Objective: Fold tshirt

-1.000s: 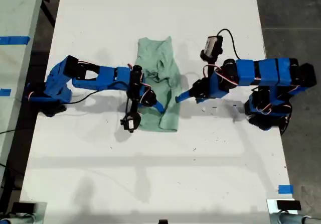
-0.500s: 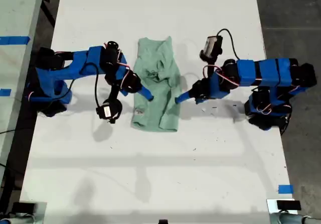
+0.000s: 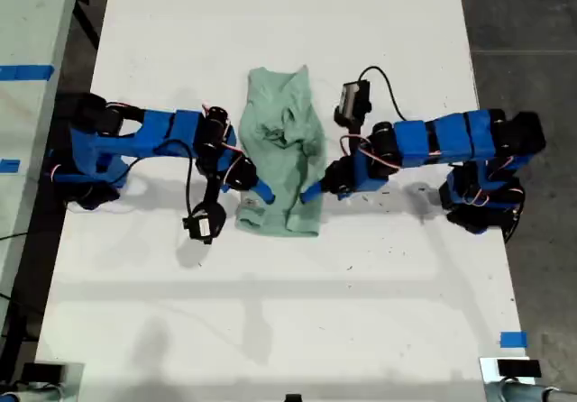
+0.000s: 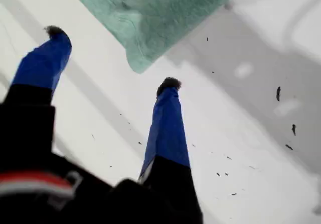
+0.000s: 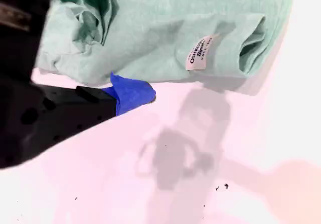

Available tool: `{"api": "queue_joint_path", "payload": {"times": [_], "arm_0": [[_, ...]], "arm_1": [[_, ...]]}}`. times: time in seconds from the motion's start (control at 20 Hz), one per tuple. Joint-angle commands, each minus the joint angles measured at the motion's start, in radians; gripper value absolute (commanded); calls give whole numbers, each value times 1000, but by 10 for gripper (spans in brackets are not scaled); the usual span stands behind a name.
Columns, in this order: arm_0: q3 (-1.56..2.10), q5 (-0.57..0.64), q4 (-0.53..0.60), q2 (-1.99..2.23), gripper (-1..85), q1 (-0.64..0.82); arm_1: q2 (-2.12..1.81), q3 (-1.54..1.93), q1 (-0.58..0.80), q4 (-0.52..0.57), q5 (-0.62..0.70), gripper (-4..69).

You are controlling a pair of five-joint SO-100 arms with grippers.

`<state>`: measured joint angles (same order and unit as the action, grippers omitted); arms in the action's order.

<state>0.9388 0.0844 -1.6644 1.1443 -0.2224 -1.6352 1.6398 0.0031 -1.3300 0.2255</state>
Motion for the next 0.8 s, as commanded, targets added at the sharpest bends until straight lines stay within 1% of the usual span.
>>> {"api": "queue_joint_path", "payload": {"times": [0.0, 0.1, 0.25, 0.3, 0.45, 0.55, 0.65, 0.7, 0.75], "arm_0": [[-6, -2, 78, -54, 345, -14], [-6, -2, 110, -127, 336, -14], [-12, -9, 129, -227, 241, -11], [-20, -18, 135, -256, 212, -12], [-23, -41, 156, -293, 147, -20], [-21, -55, 158, -296, 86, -20], [-21, -54, 170, -287, 52, -21], [-23, -44, 176, -279, 28, -21], [-23, -44, 178, -268, 0, -21]], "arm_1": [[118, -138, -26, 32, -5, 316], [241, -201, -37, 46, -8, 311], [431, -308, -49, 61, -14, 284], [491, -344, -55, 63, -25, 260], [623, -420, -67, 63, -60, 129], [653, -440, -71, 63, -67, 88], [650, -443, -74, 61, -67, 55], [641, -446, -78, 57, -58, 8], [629, -449, -83, 63, -43, -20]]}}
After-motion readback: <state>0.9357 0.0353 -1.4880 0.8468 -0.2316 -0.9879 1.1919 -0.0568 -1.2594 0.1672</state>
